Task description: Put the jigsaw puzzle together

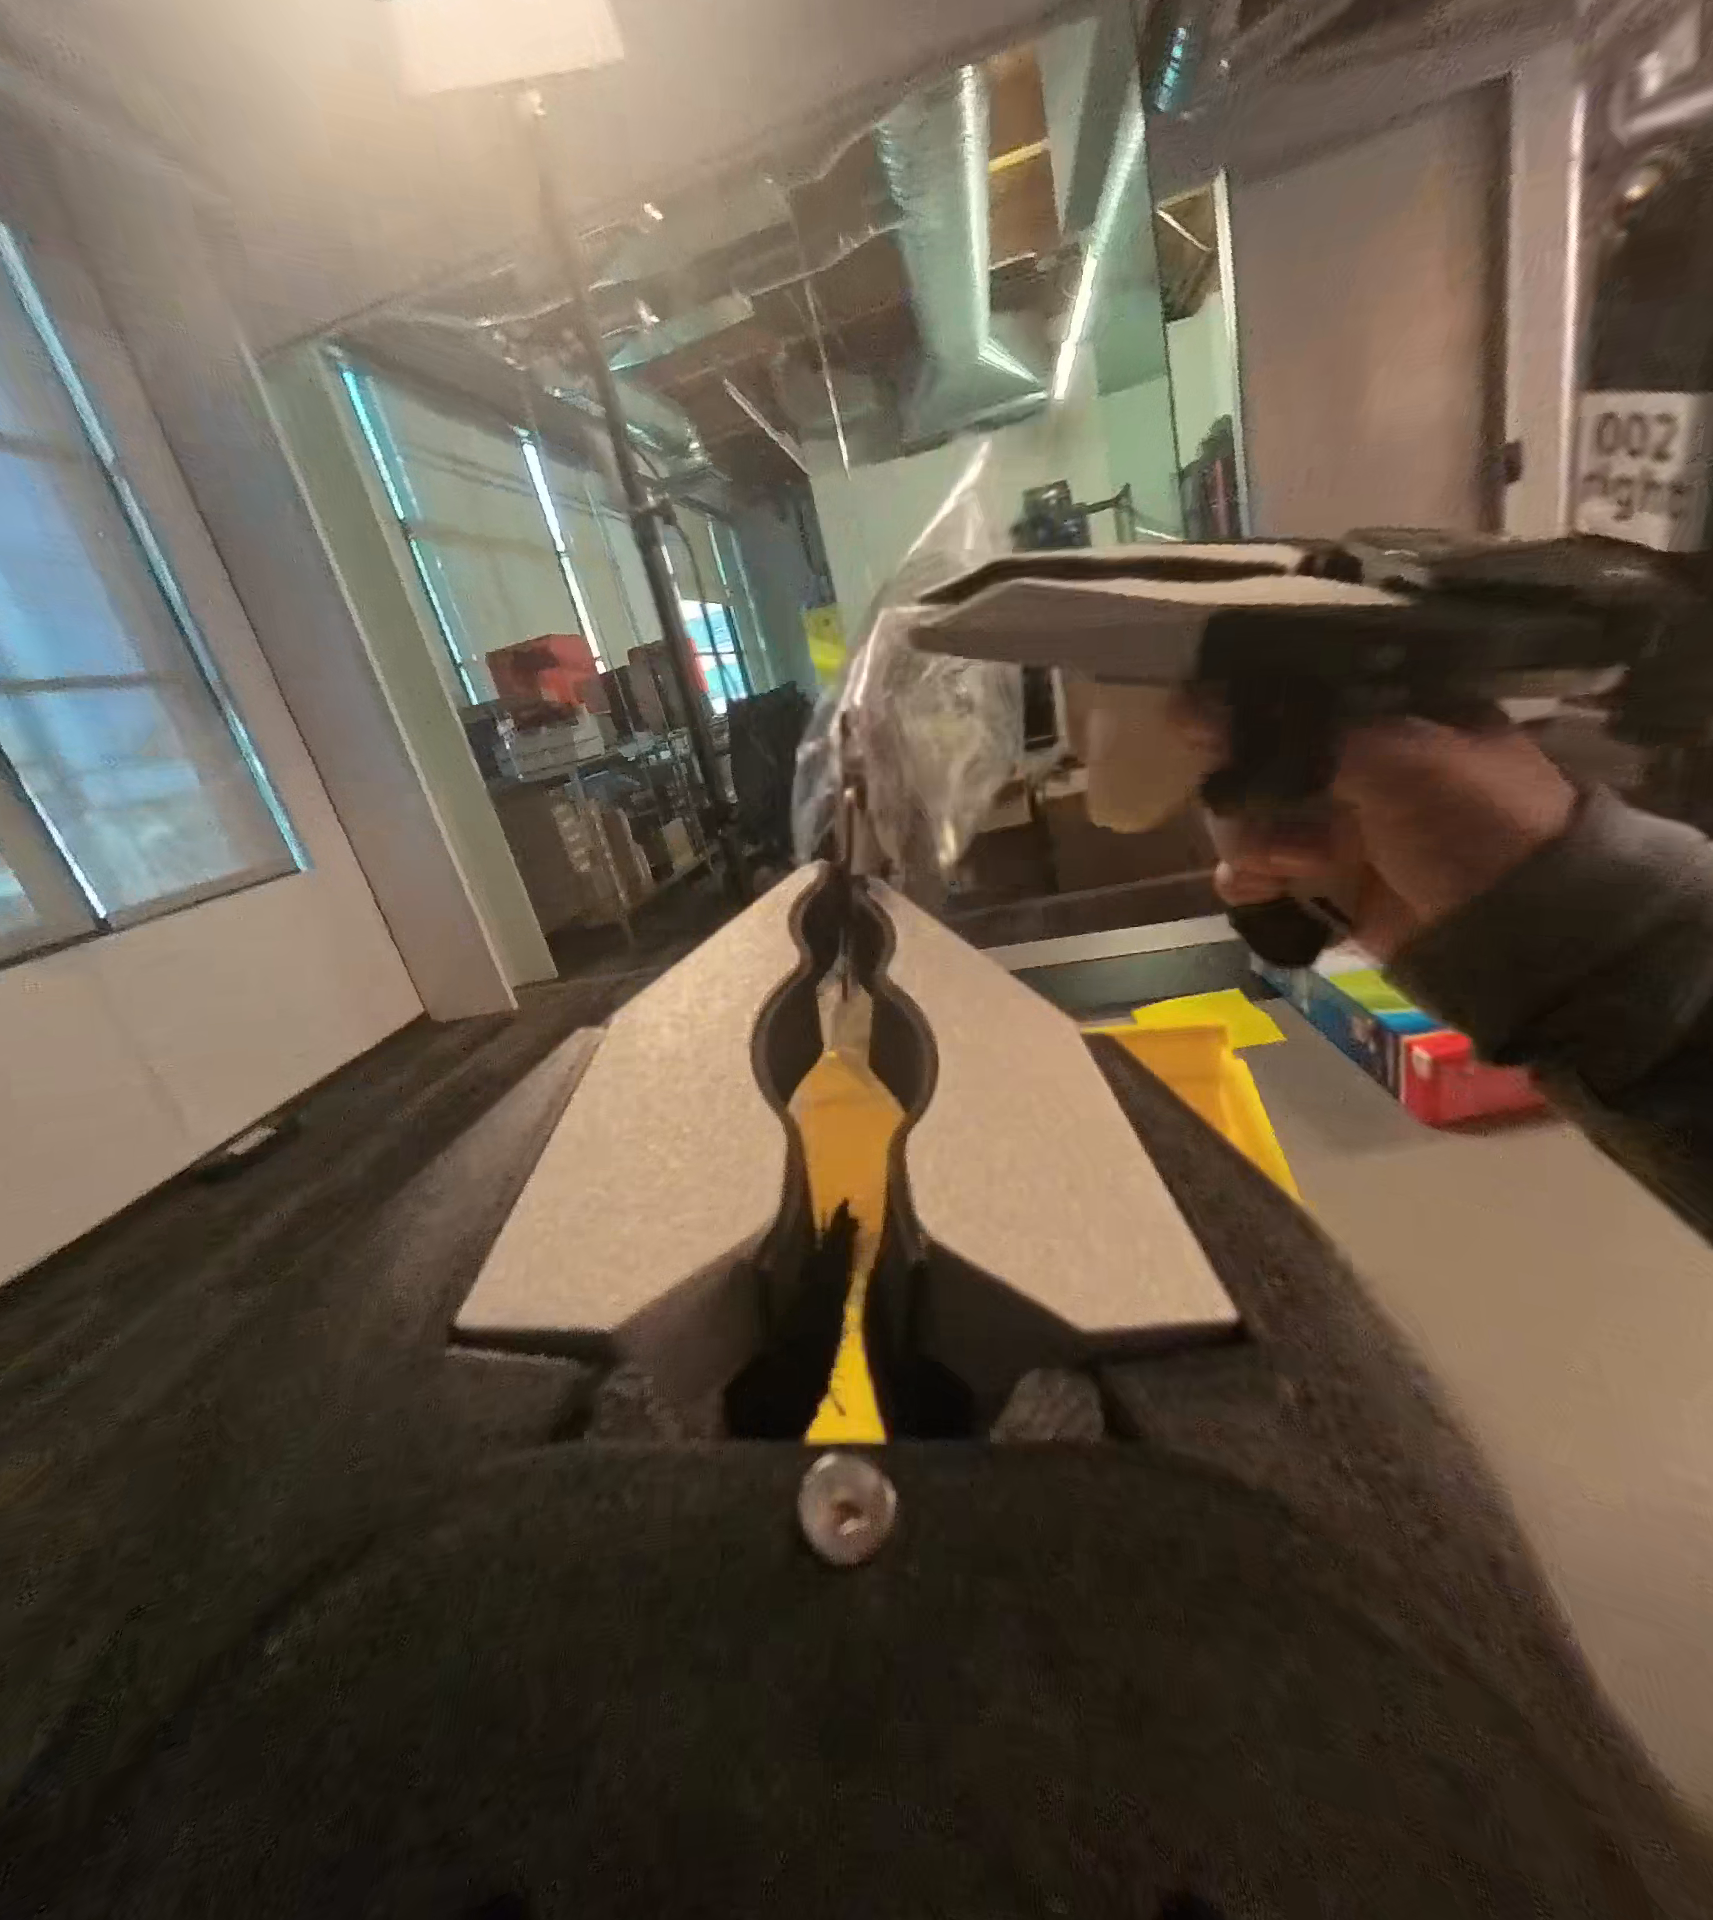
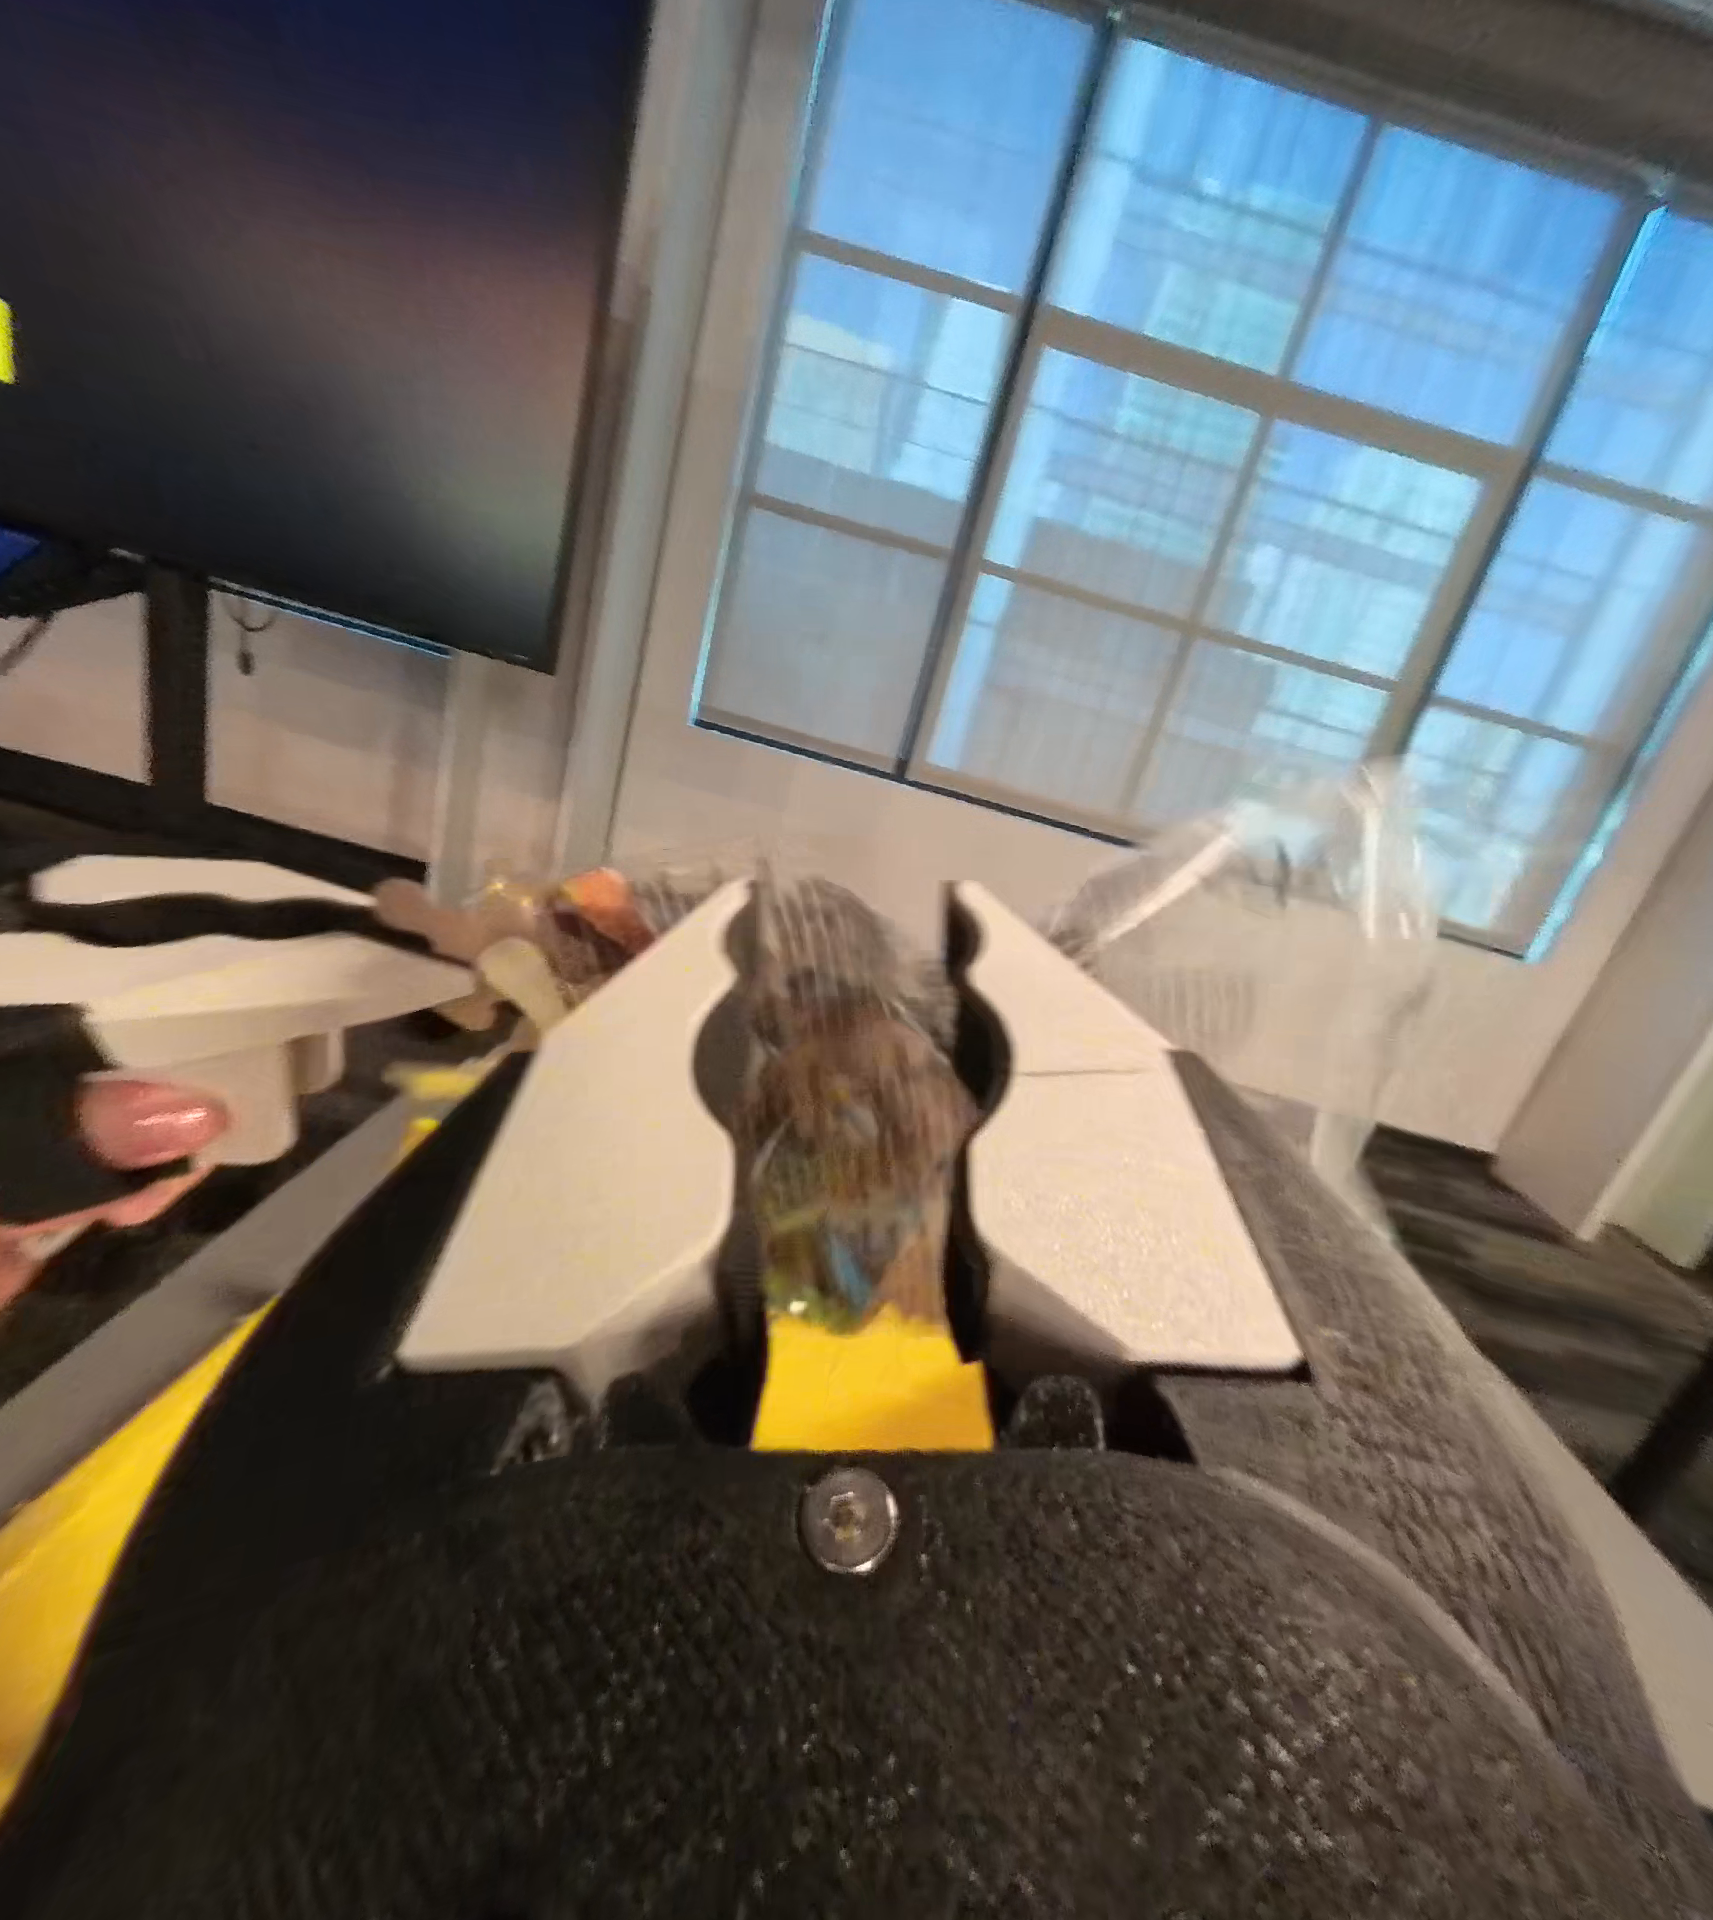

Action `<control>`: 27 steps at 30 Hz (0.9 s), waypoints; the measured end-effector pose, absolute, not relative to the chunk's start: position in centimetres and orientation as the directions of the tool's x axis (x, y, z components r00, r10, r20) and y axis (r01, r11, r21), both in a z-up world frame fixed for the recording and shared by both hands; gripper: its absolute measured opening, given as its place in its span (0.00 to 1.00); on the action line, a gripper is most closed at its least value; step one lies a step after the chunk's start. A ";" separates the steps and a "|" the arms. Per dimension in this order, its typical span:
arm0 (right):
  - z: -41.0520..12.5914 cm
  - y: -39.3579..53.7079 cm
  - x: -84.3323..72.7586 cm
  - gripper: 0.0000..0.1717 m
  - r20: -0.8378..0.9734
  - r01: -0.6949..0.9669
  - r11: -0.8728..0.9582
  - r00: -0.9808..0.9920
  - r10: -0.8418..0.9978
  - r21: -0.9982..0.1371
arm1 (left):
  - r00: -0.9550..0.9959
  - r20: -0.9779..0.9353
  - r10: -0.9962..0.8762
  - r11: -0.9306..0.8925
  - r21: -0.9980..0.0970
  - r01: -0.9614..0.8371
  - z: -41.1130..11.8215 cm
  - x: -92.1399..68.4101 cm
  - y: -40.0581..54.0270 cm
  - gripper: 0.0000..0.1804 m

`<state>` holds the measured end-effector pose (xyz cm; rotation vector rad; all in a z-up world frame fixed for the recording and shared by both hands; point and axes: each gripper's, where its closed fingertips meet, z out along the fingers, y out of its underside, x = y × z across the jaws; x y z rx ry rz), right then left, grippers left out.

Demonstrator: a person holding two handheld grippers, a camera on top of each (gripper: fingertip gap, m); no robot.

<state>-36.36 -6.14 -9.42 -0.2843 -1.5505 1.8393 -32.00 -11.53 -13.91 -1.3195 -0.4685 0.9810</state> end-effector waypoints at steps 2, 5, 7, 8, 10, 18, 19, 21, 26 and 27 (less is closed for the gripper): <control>-9.2 -6.5 -35.4 0.34 0.266 -0.354 -0.042 -0.771 0.578 -0.934 | 0.528 -0.210 0.823 -0.054 -0.954 -0.296 -13.9 -32.7 -11.6 0.00; -10.5 -7.9 -34.3 0.29 0.419 -0.427 0.111 -0.745 0.520 -0.897 | 0.535 -0.182 0.825 -0.057 -0.969 -0.241 -14.3 -33.7 -11.2 0.00; -12.5 -9.3 -34.4 0.25 0.461 -0.397 0.234 -0.756 0.465 -0.887 | 0.533 -0.162 0.831 -0.055 -0.976 -0.209 -14.6 -34.3 -11.2 0.00; -13.2 -9.9 -34.6 0.25 0.458 -0.371 0.271 -0.765 0.452 -0.888 | 0.533 -0.151 0.832 -0.051 -0.979 -0.198 -14.7 -34.4 -11.2 0.00; -13.9 -10.8 -34.8 0.23 0.448 -0.346 0.295 -0.777 0.443 -0.891 | 0.526 -0.143 0.838 -0.055 -0.982 -0.180 -14.8 -34.8 -11.4 0.00; -14.5 -11.1 -36.0 0.00 0.388 -0.257 0.313 -0.775 0.498 -0.915 | 0.552 -0.159 0.818 -0.069 -0.981 -0.181 -15.2 -34.6 -11.1 0.00; -14.4 -11.1 -35.9 0.00 0.371 -0.246 0.300 -0.785 0.496 -0.922 | 0.560 -0.160 0.813 -0.064 -0.980 -0.188 -15.1 -34.6 -11.0 0.00; -14.2 -11.1 -36.0 0.00 0.316 -0.205 0.265 -0.804 0.504 -0.942 | 0.575 -0.152 0.804 -0.048 -0.980 -0.192 -15.1 -34.5 -11.2 0.00; -13.2 -9.7 -37.1 0.00 0.242 -0.172 0.174 -0.774 0.584 -0.970 | 0.591 -0.157 0.791 -0.043 -0.978 -0.202 -15.7 -34.2 -11.6 0.00; -13.2 -9.3 -37.2 0.00 0.220 -0.156 0.158 -0.779 0.588 -0.975 | 0.601 -0.154 0.784 -0.032 -0.977 -0.210 -15.7 -33.9 -11.6 0.00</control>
